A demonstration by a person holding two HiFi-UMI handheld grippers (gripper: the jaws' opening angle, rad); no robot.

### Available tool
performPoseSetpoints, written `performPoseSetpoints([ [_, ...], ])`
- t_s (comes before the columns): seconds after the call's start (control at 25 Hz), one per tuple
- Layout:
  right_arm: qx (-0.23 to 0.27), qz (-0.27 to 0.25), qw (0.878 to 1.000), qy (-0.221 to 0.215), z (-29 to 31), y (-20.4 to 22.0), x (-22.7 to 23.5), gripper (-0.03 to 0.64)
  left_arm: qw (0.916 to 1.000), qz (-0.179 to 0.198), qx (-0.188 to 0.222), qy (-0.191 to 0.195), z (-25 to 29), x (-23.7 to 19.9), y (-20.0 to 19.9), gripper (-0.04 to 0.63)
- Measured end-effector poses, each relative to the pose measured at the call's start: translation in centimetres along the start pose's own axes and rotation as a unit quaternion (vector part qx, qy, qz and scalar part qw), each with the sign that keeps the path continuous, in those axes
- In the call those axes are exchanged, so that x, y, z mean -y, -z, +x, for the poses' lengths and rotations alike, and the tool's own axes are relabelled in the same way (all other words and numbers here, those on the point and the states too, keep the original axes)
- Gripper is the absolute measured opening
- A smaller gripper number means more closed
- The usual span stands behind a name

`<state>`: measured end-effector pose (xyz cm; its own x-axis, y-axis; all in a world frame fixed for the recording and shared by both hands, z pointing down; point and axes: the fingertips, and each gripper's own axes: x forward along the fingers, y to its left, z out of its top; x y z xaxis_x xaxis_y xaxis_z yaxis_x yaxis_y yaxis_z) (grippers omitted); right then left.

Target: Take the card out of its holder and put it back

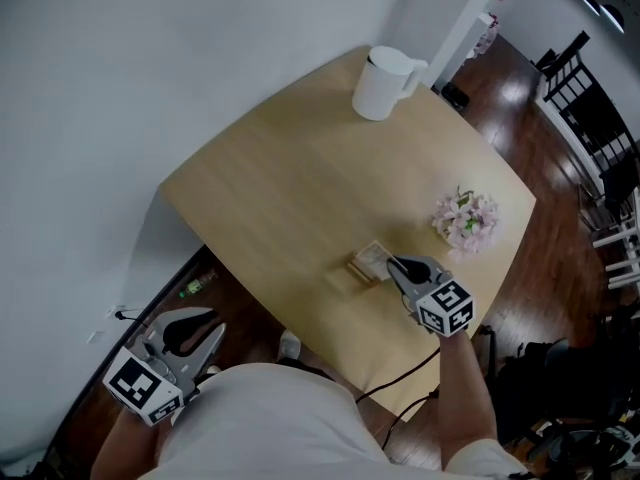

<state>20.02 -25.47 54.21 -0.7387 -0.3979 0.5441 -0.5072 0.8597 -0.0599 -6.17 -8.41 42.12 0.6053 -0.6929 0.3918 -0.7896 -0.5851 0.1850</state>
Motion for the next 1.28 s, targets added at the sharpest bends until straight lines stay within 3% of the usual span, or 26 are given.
performPoseSetpoints([
  [0.56, 0.004, 0.008, 1.000, -0.020, 0.1, 0.5, 0.8, 0.021, 1.0000, -0.001, -0.010, 0.002, 2.6, 0.4, -0.5, 0.063],
  [1.28, -0.017, 0.014, 0.999, -0.046, 2.8, 5.2, 1.6, 0.023, 0.9994, -0.007, -0.024, -0.023, 1.5, 0.3, 0.2, 0.063],
])
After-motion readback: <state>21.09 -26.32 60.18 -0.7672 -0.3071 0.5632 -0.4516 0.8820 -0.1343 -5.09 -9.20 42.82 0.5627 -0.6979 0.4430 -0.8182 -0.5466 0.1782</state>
